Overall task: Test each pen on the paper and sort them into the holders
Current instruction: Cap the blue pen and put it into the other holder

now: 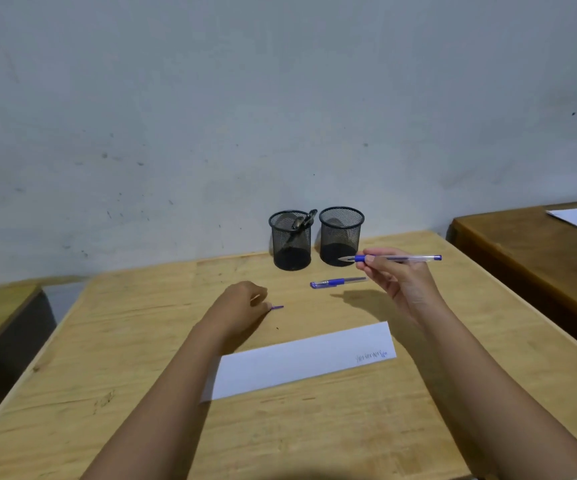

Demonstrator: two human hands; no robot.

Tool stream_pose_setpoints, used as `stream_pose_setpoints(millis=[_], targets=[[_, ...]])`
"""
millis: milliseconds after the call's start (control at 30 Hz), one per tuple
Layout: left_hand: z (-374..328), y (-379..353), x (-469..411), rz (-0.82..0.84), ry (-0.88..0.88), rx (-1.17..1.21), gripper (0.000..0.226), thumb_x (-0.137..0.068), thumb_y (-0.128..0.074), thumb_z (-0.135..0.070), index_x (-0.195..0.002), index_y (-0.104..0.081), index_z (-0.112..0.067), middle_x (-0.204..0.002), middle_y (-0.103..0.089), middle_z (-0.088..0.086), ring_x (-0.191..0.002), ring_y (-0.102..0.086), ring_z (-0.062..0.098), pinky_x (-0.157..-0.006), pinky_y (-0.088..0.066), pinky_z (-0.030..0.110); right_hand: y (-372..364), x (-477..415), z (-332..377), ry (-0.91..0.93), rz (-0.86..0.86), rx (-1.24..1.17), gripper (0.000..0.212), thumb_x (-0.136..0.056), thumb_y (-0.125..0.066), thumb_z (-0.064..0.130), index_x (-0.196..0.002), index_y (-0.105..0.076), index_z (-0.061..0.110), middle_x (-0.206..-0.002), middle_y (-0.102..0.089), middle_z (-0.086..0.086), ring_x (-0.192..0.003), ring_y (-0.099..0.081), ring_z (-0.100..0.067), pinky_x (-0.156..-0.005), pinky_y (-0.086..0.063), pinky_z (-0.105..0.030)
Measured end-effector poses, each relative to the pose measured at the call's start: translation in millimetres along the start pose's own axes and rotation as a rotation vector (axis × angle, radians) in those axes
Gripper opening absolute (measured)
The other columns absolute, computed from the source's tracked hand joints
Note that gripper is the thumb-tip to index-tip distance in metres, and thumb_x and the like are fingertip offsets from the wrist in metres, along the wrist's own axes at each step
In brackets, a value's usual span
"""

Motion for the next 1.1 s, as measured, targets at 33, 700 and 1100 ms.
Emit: stream_pose_setpoints(millis=[33, 700, 1100], targets=[[2, 2, -1, 0.012, -0.017, -0.018, 0.024, -0.088, -0.057, -0.030, -0.082, -0.061, -0.007, -0.093, -0.060, 0.002, -0.095, -0.058, 0.028, -0.079, -0.045, 0.034, -2, -3, -1, 0.001, 0.004, -0.009, 0.014, -0.080, -0.060, -0.008, -0.092, -0.065, -0.003, -0.079, -0.073, -0.010, -0.072, -0.071, -0.016, -0.068, -0.056, -0.016], [-64, 20, 12, -0.123, -0.271, 0.567, 0.011, -0.077, -0.074, -0.009, -0.087, -0.074, -0.013, -0.080, -0.070, -0.005, -0.073, -0.063, -0.001, -0.071, -0.047, 0.011, -31, 7, -11, -0.020, 0.095, 0.147, 0.010, -0.075, -0.066, -0.008, -0.082, -0.069, -0.002, -0.075, -0.072, -0.014, -0.066, -0.070, -0.017, -0.061, -0.054, -0.016], [-92, 16, 16, -0.171, -0.282, 0.984, 0.010, -0.076, -0.072, -0.003, -0.086, -0.073, -0.004, -0.080, -0.071, 0.009, -0.069, -0.066, 0.010, -0.074, -0.055, 0.023, -33, 11, 7, 0.095, 0.179, 0.214, 0.012, -0.072, -0.067, -0.004, -0.083, -0.067, -0.001, -0.070, -0.071, -0.010, -0.062, -0.069, -0.016, -0.063, -0.054, -0.018]])
Point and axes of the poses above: each hand's wrist, its own x-axis away from the middle knuckle, its own y-axis out of the back of the hand, z = x × y, the point moved 3 cm from there along -x, towards the middle knuckle
